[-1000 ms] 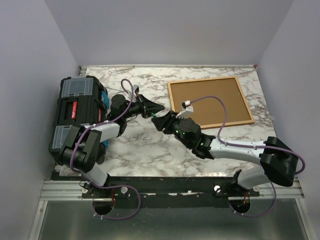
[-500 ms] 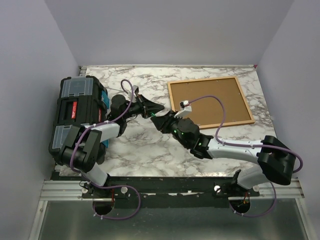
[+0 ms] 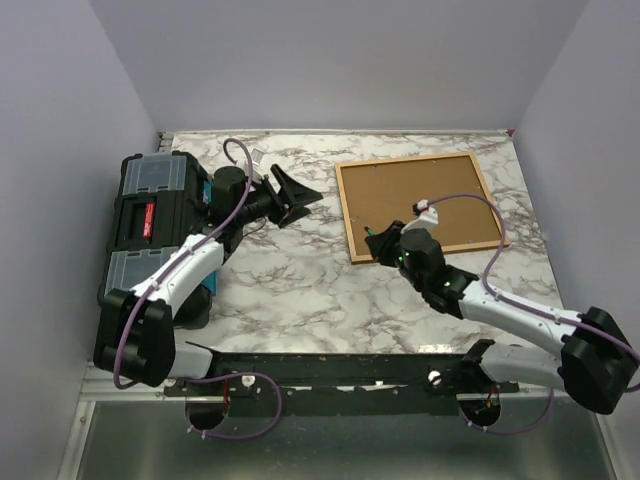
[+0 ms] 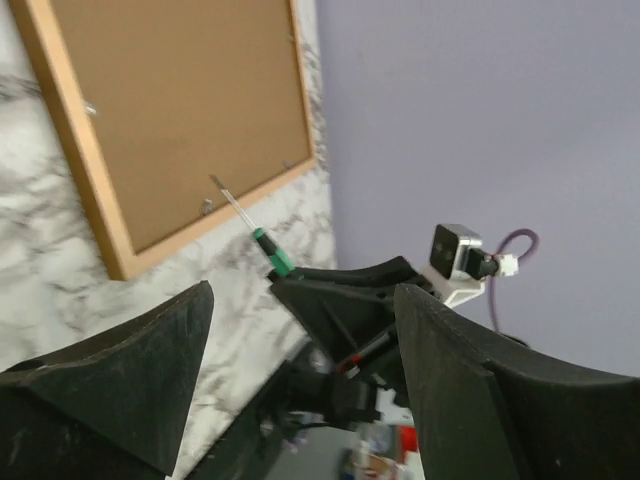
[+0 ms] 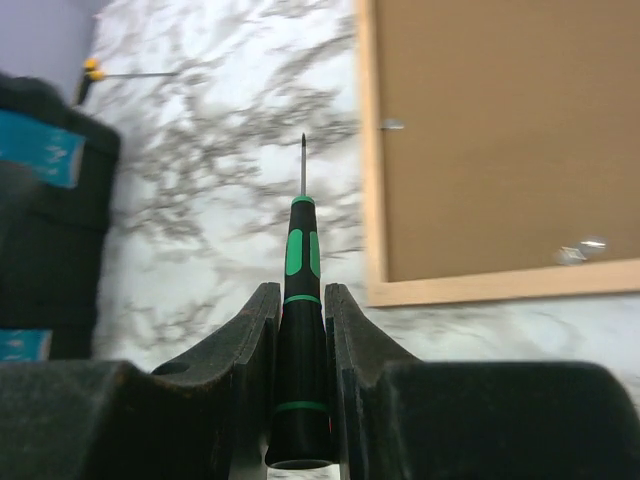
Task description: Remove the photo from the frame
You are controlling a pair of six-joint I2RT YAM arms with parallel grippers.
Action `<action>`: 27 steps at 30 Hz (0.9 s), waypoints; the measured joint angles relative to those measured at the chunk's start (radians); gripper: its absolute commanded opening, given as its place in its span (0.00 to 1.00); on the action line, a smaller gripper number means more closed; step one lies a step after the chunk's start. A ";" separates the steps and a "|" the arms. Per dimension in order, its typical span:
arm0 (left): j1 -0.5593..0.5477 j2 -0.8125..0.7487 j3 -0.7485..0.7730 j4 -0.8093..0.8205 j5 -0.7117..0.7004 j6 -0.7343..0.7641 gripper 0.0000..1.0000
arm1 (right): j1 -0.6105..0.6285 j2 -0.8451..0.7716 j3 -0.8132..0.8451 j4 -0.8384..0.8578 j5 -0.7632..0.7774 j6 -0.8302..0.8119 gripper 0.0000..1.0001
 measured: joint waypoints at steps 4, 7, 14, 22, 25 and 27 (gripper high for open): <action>-0.011 -0.068 0.098 -0.210 -0.135 0.171 0.74 | -0.111 -0.114 -0.071 -0.106 -0.078 -0.038 0.00; -0.058 -0.125 0.201 -0.358 -0.259 0.308 0.74 | -0.148 -0.130 -0.058 -0.167 -0.138 -0.082 0.00; -0.143 -0.192 0.378 -0.478 -0.342 0.548 0.73 | -0.178 -0.025 -0.025 -0.227 -0.216 -0.122 0.00; -0.146 -0.169 0.325 -0.557 -0.374 0.720 0.73 | -0.178 0.126 0.038 -0.181 -0.229 -0.122 0.00; -0.151 -0.170 0.323 -0.565 -0.374 0.739 0.72 | -0.178 0.198 0.071 -0.155 -0.226 -0.119 0.00; -0.151 -0.170 0.322 -0.564 -0.373 0.744 0.72 | -0.178 0.227 0.078 -0.131 -0.221 -0.119 0.00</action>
